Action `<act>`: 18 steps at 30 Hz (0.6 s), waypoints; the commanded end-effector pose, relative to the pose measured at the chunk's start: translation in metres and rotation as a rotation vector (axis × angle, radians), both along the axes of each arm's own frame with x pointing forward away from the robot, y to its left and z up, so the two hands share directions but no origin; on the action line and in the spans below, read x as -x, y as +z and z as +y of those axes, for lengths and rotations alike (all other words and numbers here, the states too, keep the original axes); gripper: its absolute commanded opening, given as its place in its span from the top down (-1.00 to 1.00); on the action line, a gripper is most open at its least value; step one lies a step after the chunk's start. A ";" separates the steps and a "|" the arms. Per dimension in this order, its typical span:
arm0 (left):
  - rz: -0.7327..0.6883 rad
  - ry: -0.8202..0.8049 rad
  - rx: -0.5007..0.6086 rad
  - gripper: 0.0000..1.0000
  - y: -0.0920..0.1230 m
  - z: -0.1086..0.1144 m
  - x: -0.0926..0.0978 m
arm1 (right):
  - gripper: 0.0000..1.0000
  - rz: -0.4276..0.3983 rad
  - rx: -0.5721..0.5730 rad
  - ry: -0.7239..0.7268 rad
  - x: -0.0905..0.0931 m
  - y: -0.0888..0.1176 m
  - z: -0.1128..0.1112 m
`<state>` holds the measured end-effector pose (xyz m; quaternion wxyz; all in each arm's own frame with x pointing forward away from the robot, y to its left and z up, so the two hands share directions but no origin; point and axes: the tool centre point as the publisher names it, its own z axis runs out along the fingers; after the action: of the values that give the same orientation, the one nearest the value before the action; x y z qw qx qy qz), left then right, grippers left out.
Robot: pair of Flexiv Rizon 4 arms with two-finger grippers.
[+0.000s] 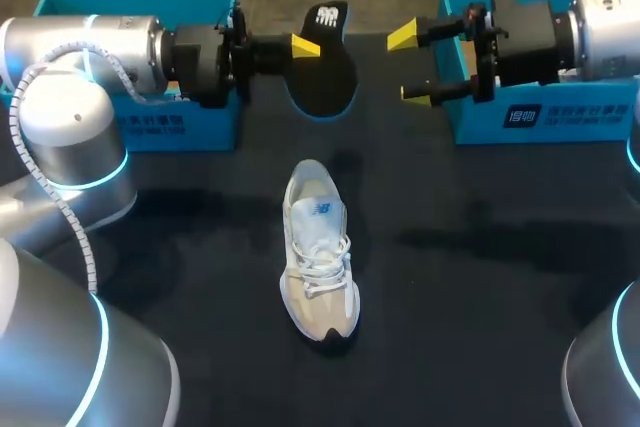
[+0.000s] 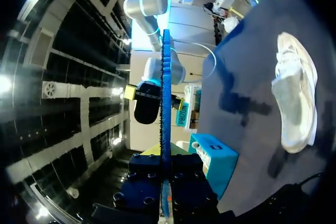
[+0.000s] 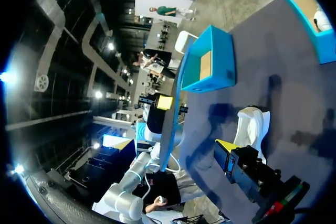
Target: Take the shoe out of the shoebox, open the shoe tongue, remove and reinsert the insole, then place the shoe into the shoebox
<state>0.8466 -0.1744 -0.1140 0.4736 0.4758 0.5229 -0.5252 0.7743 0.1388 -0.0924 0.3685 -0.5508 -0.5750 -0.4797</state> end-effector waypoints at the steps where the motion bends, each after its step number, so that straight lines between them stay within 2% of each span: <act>1: -0.045 0.013 -0.024 1.00 -0.001 -0.004 -0.002 | -1.00 0.005 -0.004 0.014 -0.013 -0.003 0.020; 16: -0.087 0.003 -0.041 1.00 -0.002 -0.020 0.000 | -1.00 0.013 -0.045 0.090 -0.024 -0.008 0.060; 18: -0.084 0.001 -0.036 1.00 -0.001 -0.022 0.001 | -0.87 0.014 -0.046 0.094 -0.025 -0.010 0.063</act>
<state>0.8435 -0.1911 -0.1143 0.4862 0.5057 0.5132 -0.4944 0.7894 0.1894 -0.0985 0.4037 -0.5207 -0.5847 -0.4735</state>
